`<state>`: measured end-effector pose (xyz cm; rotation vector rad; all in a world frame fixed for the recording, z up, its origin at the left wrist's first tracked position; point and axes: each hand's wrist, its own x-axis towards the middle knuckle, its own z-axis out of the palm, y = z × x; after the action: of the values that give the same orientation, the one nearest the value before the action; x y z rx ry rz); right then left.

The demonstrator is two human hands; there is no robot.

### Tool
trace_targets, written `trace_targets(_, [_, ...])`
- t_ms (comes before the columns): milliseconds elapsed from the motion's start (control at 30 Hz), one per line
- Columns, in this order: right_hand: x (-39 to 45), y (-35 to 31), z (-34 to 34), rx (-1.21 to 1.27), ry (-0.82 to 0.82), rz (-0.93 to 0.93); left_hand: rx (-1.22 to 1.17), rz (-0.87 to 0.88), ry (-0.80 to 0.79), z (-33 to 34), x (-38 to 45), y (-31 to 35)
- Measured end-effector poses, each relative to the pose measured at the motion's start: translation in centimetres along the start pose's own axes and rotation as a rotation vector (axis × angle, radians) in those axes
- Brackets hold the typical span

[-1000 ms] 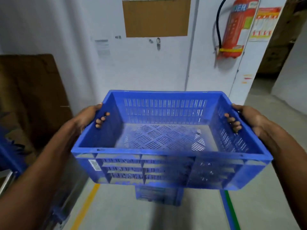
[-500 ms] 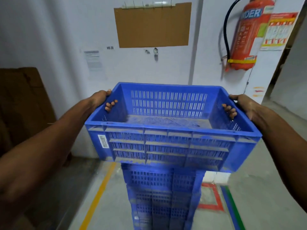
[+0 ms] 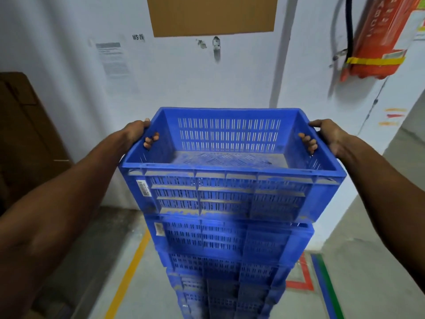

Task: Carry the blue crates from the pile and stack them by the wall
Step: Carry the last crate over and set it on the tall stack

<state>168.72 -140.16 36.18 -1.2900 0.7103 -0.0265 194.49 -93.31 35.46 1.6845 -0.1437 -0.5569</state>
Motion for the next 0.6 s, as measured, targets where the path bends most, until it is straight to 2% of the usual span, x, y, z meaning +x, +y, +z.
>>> trace_targets(233, [3.5, 0.9, -0.3, 0.052, 0.01, 0.048, -0.02, -0.062, -0.028, 0.6, 3.7, -0.6])
trace_targets(600, [1.5, 1.8, -1.0, 0.071, 0.028, 0.053, 0.006, -0.049, -0.059, 1.3, 2.7, -0.3])
